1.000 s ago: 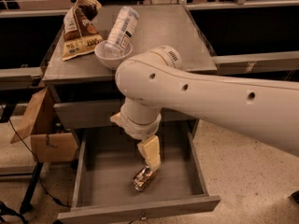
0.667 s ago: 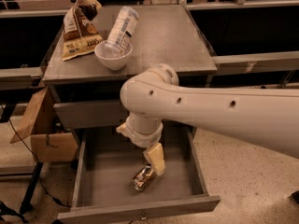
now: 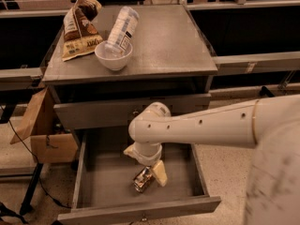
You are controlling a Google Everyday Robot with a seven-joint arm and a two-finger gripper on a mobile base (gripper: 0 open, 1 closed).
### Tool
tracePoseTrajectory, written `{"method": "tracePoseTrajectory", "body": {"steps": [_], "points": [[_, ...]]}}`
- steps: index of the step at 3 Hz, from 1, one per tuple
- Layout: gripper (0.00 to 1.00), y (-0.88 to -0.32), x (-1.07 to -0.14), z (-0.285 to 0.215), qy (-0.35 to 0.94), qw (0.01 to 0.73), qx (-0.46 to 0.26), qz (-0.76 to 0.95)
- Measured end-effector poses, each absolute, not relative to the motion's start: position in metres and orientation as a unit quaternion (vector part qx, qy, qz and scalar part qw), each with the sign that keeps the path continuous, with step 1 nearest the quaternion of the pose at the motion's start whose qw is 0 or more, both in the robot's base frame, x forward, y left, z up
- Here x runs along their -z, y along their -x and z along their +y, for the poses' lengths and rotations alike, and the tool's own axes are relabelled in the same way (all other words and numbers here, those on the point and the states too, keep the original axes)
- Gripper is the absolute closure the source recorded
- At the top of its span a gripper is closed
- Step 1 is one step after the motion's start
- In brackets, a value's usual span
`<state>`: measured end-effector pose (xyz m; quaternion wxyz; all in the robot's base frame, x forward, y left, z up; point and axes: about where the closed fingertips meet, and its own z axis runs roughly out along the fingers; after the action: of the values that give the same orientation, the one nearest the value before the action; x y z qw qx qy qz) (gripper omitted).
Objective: Pick orange can from middle drawer and place on counter
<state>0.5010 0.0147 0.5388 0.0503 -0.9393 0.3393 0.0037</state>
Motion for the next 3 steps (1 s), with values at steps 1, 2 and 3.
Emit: {"method": "tracePoseTrajectory", "body": {"steps": [1, 2, 3], "points": [[0.00, -0.514, -0.482, 0.022, 0.947, 0.056, 0.005, 0.316], [0.00, -0.529, -0.440, 0.031, 0.951, 0.058, 0.018, 0.303], [0.00, -0.534, -0.409, 0.033, 0.951, 0.056, 0.022, 0.303]]}}
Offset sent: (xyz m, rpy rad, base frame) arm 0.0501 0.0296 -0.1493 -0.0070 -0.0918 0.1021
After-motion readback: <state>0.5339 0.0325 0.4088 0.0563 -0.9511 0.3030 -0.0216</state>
